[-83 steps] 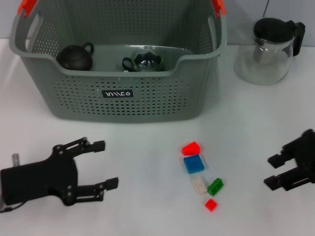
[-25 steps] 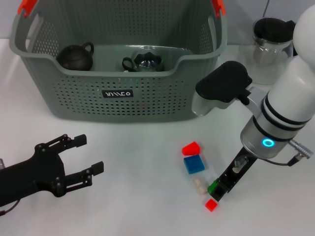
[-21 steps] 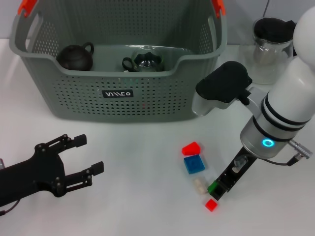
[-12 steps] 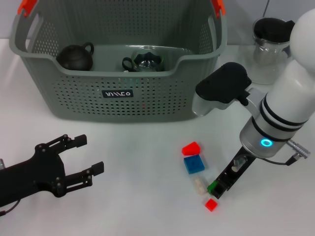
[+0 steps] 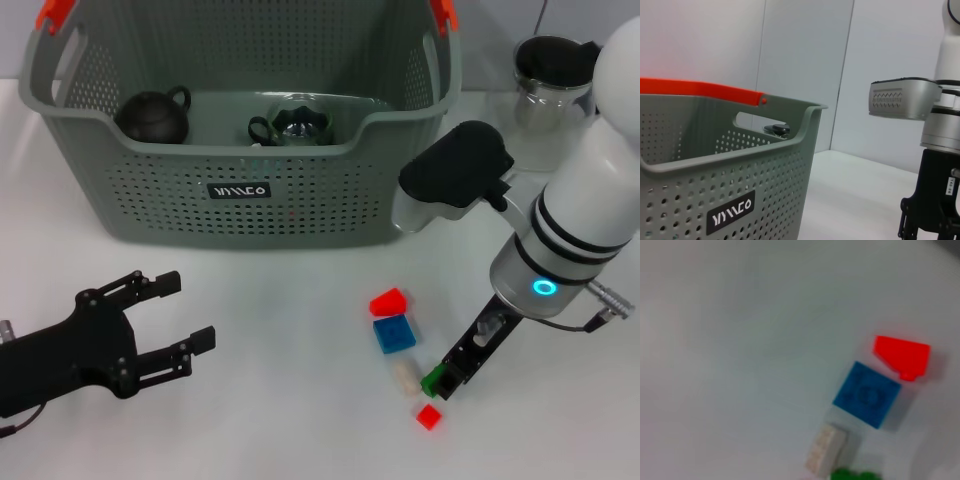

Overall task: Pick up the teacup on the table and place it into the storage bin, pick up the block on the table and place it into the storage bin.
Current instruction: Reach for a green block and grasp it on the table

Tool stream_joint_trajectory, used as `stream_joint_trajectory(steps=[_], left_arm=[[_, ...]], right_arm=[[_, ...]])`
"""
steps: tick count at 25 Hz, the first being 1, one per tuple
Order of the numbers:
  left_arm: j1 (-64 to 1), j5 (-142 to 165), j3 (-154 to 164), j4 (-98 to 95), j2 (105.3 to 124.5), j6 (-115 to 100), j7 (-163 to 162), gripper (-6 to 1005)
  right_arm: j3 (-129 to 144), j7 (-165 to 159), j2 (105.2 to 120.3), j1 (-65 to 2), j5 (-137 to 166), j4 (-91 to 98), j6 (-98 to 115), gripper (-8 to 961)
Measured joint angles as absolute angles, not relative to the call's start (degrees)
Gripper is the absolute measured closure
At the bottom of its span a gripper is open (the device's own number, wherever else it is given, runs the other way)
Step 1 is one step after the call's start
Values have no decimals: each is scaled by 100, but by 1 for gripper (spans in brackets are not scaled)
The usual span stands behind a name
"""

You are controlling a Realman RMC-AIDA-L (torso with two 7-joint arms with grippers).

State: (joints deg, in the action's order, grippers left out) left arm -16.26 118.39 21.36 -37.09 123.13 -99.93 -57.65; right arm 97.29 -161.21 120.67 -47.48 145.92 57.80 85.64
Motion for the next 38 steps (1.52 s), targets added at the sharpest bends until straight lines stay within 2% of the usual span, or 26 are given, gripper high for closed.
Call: stream_joint_trajectory(steps=[38], left_arm=[[-1626, 11842, 2136, -3683, 12313, -9993, -5785, 177]], right_arm=[[10063, -16145, 12085, -4827, 14314, 5603, 8263, 359]])
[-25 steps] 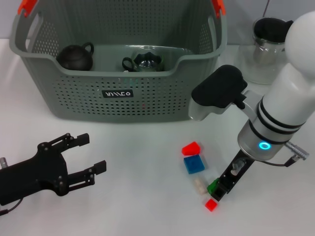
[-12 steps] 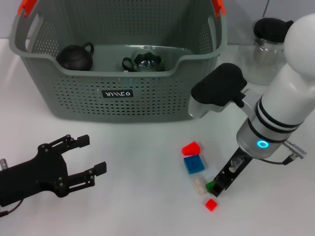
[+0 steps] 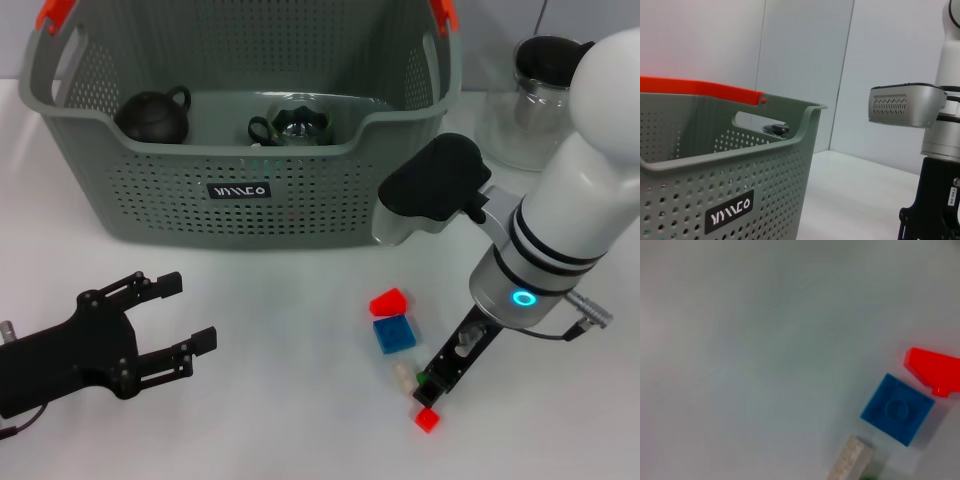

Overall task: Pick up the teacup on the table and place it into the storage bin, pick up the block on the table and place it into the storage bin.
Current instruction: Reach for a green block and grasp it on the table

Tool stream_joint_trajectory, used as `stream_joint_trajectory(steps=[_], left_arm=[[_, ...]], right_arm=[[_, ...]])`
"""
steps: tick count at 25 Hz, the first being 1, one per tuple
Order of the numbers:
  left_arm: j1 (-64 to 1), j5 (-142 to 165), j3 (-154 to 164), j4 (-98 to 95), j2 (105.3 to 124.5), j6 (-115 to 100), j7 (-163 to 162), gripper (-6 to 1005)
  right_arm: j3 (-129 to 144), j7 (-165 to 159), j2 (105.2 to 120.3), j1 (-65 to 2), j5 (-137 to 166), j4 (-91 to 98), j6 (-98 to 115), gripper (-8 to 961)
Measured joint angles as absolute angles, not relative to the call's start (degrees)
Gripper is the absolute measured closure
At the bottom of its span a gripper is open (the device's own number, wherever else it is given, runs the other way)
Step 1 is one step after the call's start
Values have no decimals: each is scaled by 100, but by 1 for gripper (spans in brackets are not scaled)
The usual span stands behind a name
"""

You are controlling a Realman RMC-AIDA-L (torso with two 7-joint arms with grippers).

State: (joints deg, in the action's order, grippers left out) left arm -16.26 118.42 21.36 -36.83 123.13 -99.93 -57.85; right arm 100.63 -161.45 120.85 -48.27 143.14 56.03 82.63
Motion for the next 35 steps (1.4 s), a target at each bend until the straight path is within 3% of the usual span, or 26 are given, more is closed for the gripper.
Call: stream_joint_trajectory(steps=[30, 35], left_arm=[[-1626, 11838, 2136, -3682, 12313, -9993, -5797, 177], [-1626, 11838, 2136, -3683, 12313, -9993, -5796, 177]], right_arm=[[10043, -16221, 12082, -4933, 14308, 5423, 8096, 401], [10009, -16209, 12065, -4920, 14308, 5488, 8170, 509]])
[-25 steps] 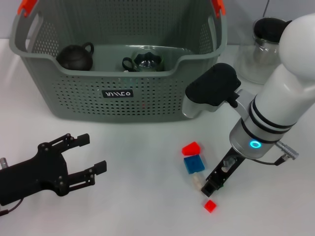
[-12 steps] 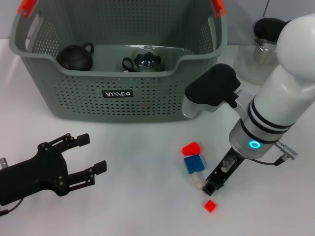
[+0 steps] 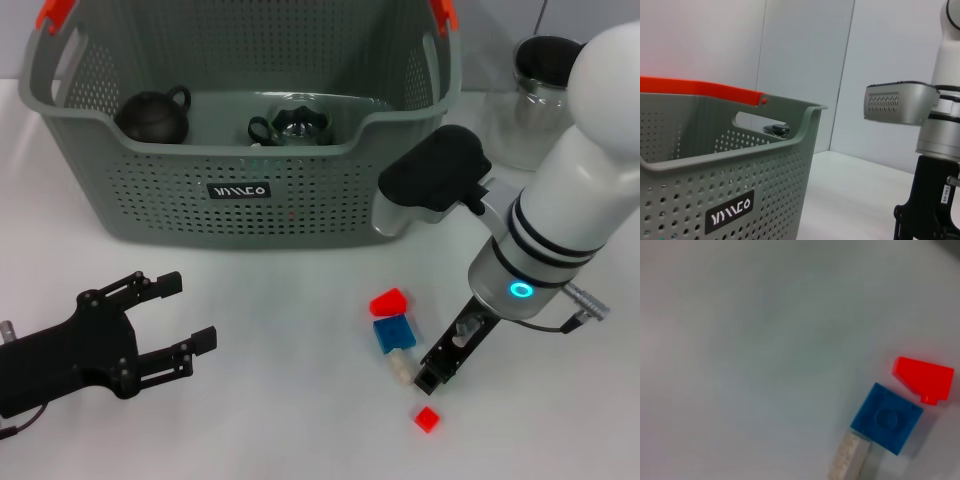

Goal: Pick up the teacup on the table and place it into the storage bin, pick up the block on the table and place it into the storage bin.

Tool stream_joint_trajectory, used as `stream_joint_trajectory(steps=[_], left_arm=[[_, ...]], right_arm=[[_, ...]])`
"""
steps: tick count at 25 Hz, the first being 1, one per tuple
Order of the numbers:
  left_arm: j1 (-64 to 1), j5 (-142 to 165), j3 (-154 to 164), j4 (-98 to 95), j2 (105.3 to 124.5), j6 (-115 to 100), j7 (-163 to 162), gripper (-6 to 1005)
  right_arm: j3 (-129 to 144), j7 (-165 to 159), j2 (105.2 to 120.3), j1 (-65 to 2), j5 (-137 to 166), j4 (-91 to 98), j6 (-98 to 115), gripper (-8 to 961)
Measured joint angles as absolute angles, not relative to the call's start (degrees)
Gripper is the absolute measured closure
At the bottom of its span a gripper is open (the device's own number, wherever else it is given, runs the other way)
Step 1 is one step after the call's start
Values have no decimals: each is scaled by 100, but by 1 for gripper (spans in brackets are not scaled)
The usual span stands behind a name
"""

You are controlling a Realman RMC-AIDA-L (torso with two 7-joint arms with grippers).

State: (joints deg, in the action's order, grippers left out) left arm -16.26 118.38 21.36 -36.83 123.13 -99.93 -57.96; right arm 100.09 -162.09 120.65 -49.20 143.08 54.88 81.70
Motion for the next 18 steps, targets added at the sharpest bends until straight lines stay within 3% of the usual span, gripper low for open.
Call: stream_joint_trajectory(steps=[10, 18], left_arm=[[-1635, 11836, 2100, -3683, 12313, -9994, -5801, 177], [-1585, 11829, 1406, -3709, 12236, -10336, -5803, 177]], right_arm=[[8505, -15648, 12008, -4521, 14565, 7556, 9752, 509], [6819, -15074, 12001, -4845, 14040, 8525, 10384, 508]])
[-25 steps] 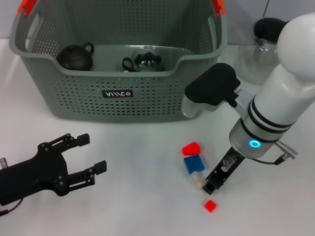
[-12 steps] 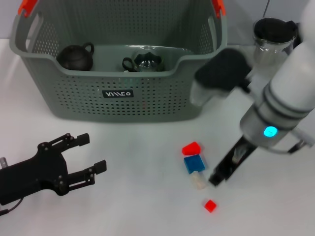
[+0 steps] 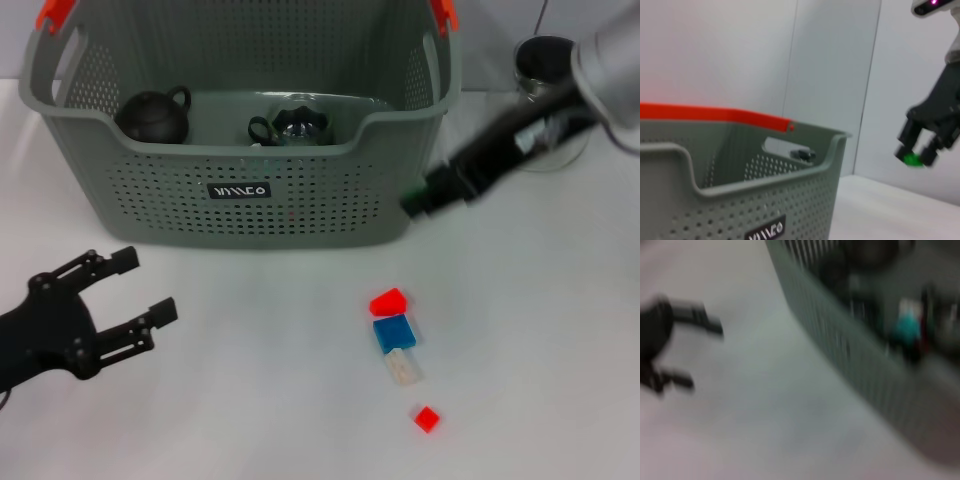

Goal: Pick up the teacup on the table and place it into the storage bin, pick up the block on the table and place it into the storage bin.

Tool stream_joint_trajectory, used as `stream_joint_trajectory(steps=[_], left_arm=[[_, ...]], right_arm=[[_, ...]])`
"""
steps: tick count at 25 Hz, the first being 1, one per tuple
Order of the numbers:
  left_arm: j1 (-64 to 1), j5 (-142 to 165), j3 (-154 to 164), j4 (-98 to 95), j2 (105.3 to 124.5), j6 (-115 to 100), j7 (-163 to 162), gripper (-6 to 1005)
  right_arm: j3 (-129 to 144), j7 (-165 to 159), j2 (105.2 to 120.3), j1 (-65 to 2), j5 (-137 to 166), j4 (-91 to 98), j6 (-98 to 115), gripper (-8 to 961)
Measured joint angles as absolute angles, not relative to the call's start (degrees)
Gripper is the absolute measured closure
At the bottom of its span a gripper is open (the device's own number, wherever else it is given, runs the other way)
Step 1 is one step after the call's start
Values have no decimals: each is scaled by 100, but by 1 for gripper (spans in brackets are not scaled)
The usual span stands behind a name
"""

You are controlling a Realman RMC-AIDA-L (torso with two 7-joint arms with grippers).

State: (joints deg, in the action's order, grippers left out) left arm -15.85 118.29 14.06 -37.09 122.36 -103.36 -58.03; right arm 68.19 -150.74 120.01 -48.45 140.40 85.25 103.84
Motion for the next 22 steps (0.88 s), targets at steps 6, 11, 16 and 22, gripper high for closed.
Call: stream_joint_trajectory(steps=[6, 11, 16, 22], left_arm=[[-1546, 11830, 1175, -3725, 12221, -10512, -5779, 177], [-1576, 11833, 1193, -3696, 12239, -10526, -5776, 176], [-1562, 11832, 1173, -3692, 12272, -10538, -5777, 176], [-1559, 11830, 1168, -3691, 12277, -10539, -5785, 176]], right_arm=[[6406, -14856, 12022, -5105, 13401, 8572, 9144, 508], [7024, -14839, 12039, -5168, 13351, 8012, 7161, 508], [7720, -14677, 12044, -5556, 13253, 6392, 5152, 508], [7840, -14326, 12018, -6597, 13107, 3962, 4085, 509]])
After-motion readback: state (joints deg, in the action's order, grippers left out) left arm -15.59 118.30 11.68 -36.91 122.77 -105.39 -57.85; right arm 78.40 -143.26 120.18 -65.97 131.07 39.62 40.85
